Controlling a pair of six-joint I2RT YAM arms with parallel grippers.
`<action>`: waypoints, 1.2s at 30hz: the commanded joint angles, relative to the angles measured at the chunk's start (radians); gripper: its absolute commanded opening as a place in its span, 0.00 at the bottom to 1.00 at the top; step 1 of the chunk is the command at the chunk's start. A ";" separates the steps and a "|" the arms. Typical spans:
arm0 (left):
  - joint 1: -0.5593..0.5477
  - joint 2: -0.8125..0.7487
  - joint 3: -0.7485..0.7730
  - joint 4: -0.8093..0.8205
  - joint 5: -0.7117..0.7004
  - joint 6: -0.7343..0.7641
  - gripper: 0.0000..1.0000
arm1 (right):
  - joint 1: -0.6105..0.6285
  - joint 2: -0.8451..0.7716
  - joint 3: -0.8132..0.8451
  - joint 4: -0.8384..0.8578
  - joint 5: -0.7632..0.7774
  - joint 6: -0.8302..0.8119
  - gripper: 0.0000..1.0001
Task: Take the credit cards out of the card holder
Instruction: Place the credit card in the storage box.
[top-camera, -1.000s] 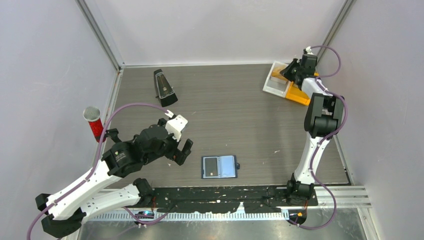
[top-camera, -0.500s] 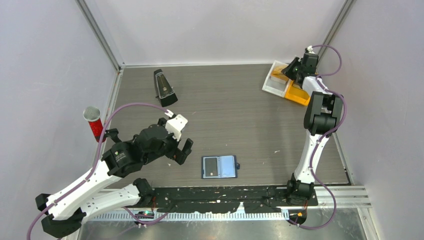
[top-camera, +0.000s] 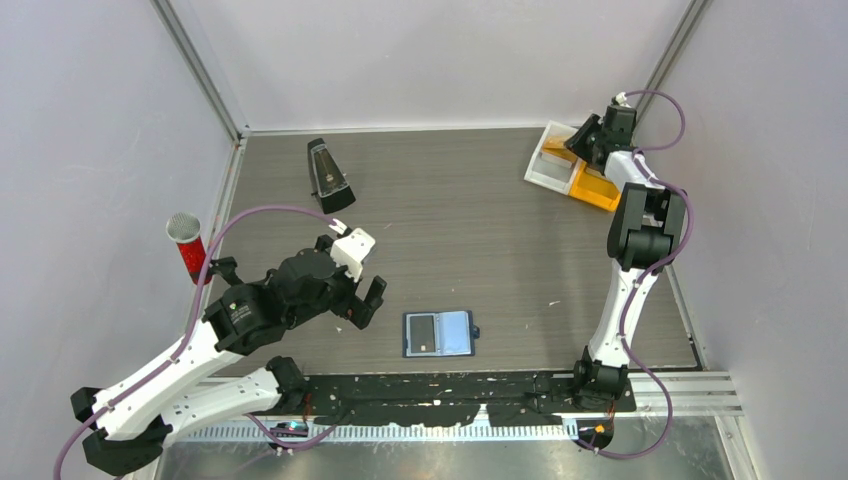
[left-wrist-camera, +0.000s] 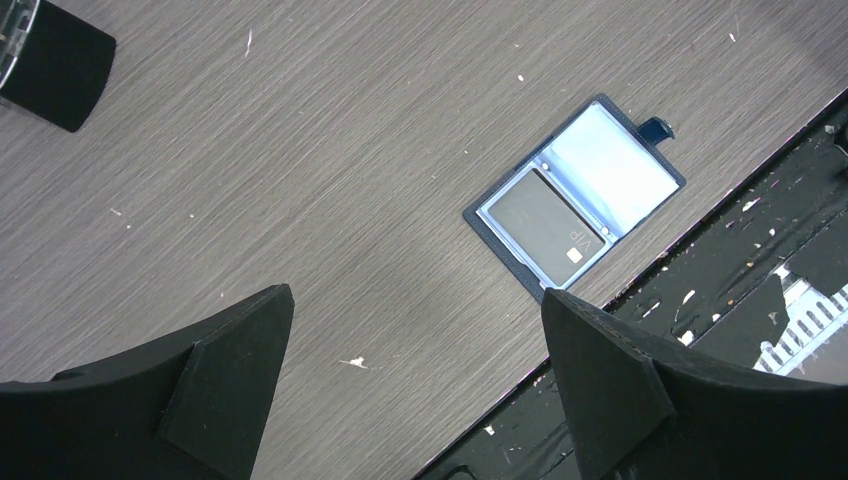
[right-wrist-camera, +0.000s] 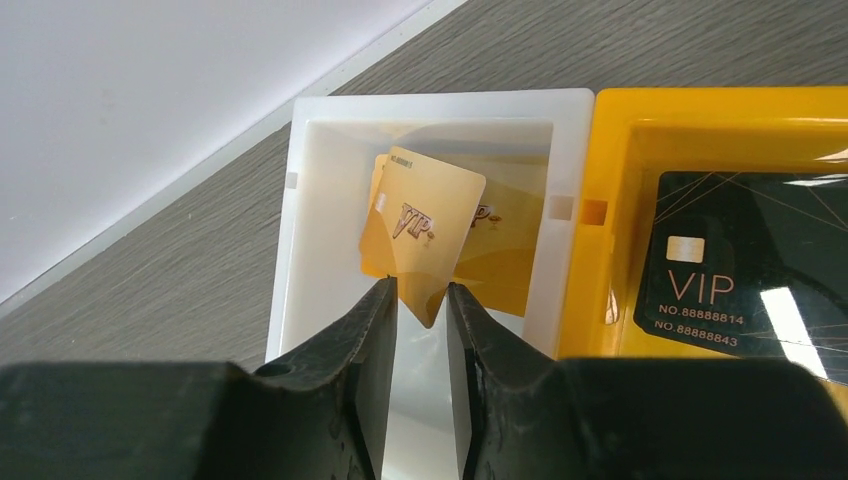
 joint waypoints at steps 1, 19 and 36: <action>0.002 -0.012 -0.006 0.037 -0.011 0.009 0.99 | -0.004 -0.027 0.055 -0.005 0.050 -0.013 0.33; 0.002 -0.021 -0.003 0.027 -0.055 -0.020 0.99 | 0.004 -0.132 0.042 -0.052 0.135 -0.018 0.44; 0.002 0.021 0.039 -0.054 -0.123 -0.090 0.99 | 0.283 -0.526 -0.277 -0.304 0.188 0.043 0.43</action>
